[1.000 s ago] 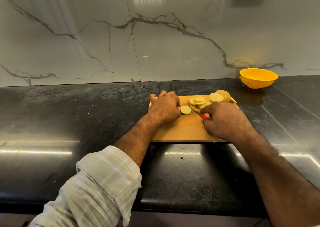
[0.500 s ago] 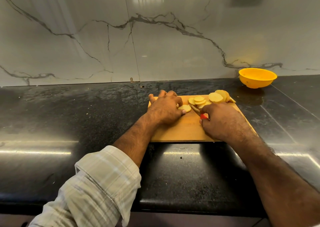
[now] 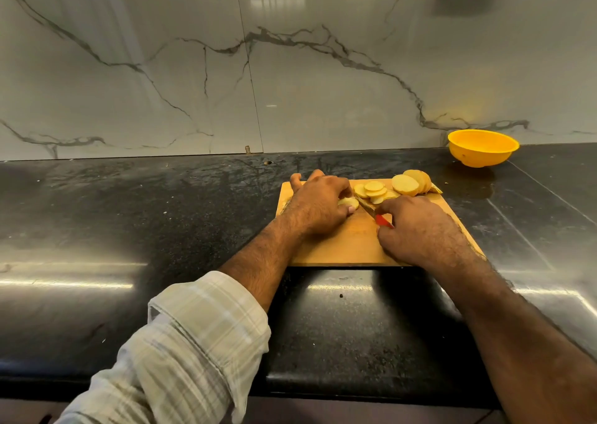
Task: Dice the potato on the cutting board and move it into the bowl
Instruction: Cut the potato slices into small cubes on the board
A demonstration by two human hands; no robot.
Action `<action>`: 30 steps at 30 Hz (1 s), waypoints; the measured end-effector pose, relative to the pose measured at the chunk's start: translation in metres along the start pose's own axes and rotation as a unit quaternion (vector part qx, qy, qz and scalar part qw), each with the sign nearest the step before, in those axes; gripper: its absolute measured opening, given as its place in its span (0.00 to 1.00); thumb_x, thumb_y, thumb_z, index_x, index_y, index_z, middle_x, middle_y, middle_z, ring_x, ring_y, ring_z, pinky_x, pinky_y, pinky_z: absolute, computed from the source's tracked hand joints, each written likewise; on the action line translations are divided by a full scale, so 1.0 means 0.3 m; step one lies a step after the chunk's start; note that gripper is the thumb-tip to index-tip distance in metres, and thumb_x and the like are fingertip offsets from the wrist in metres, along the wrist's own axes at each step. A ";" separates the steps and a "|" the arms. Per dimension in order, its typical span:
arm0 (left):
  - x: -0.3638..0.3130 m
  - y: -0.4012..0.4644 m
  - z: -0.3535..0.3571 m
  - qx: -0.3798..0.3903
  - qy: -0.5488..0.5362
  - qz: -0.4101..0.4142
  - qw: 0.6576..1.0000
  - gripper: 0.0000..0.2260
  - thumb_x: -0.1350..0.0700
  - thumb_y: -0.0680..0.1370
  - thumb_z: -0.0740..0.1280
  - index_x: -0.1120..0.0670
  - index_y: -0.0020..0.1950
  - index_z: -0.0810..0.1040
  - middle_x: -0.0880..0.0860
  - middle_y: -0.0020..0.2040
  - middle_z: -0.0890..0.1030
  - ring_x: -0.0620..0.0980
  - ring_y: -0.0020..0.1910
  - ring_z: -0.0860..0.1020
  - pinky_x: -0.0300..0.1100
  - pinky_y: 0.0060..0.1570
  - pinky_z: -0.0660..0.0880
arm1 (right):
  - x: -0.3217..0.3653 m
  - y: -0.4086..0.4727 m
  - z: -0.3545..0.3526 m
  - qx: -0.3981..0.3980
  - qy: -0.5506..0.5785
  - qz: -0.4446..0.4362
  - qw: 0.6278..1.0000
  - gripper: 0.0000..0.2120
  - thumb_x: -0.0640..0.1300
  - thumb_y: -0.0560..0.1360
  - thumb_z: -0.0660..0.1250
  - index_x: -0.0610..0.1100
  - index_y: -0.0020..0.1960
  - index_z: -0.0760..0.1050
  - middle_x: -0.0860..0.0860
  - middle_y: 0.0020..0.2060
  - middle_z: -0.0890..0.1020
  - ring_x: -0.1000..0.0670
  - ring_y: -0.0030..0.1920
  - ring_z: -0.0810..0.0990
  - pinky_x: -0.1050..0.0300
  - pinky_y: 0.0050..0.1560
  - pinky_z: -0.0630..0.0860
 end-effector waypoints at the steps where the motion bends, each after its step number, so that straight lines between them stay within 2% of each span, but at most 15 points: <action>1: 0.008 0.002 -0.001 0.003 -0.004 -0.001 1.000 0.13 0.43 0.81 0.69 0.42 0.64 0.79 0.44 0.65 0.80 0.49 0.73 0.68 0.67 0.75 0.49 | 0.001 0.000 0.003 0.000 0.004 0.001 1.000 0.24 0.53 0.78 0.70 0.56 0.74 0.74 0.49 0.65 0.79 0.47 0.61 0.78 0.48 0.59 0.82; 5: 0.048 0.009 -0.001 0.028 -0.023 -0.016 0.999 0.10 0.46 0.81 0.71 0.41 0.62 0.79 0.45 0.66 0.79 0.49 0.75 0.67 0.68 0.76 0.49 | 0.010 -0.002 0.013 0.008 0.000 -0.006 1.000 0.26 0.53 0.79 0.69 0.56 0.76 0.72 0.49 0.67 0.79 0.47 0.63 0.78 0.48 0.60 0.82; 10: 0.073 0.017 0.002 0.024 -0.022 -0.016 0.999 0.11 0.40 0.79 0.72 0.40 0.59 0.83 0.44 0.67 0.80 0.49 0.76 0.68 0.69 0.76 0.48 | 0.002 0.004 0.003 -0.001 0.008 0.004 1.000 0.25 0.52 0.79 0.70 0.55 0.75 0.73 0.49 0.66 0.80 0.47 0.61 0.78 0.48 0.59 0.82; 16: 0.020 0.003 -0.019 0.017 0.018 0.018 1.000 0.10 0.40 0.80 0.71 0.42 0.57 0.85 0.41 0.63 0.82 0.47 0.74 0.69 0.69 0.77 0.44 | 0.011 0.003 0.006 0.006 0.002 -0.010 1.000 0.25 0.53 0.79 0.70 0.56 0.75 0.73 0.49 0.67 0.79 0.47 0.62 0.78 0.50 0.58 0.81; 20: 0.012 0.000 -0.005 0.030 0.061 0.017 0.998 0.14 0.37 0.81 0.67 0.41 0.62 0.82 0.43 0.70 0.77 0.50 0.76 0.66 0.71 0.76 0.45 | 0.004 0.007 0.002 0.002 0.008 -0.004 1.000 0.24 0.52 0.79 0.70 0.55 0.75 0.74 0.49 0.65 0.81 0.48 0.61 0.79 0.49 0.58 0.82; 27: 0.008 0.003 -0.002 0.042 0.089 0.025 0.995 0.19 0.36 0.82 0.64 0.41 0.70 0.78 0.43 0.70 0.78 0.50 0.75 0.66 0.72 0.76 0.45 | 0.000 0.009 0.000 0.002 0.010 -0.003 1.000 0.24 0.53 0.79 0.70 0.56 0.75 0.74 0.49 0.65 0.81 0.48 0.60 0.80 0.49 0.59 0.83; 30: 0.003 0.005 0.003 0.052 0.123 0.024 0.991 0.21 0.35 0.82 0.62 0.41 0.73 0.75 0.45 0.73 0.74 0.52 0.77 0.64 0.73 0.75 0.46 | -0.001 0.012 0.003 0.001 0.008 -0.003 1.000 0.24 0.53 0.79 0.70 0.57 0.75 0.74 0.49 0.65 0.80 0.48 0.60 0.79 0.48 0.59 0.82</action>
Point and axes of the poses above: each hand's wrist, its own y-axis towards the middle knuckle, its own z-axis out of the palm, x = y × z, the point moved 7 cm from there along y, towards the middle knuckle
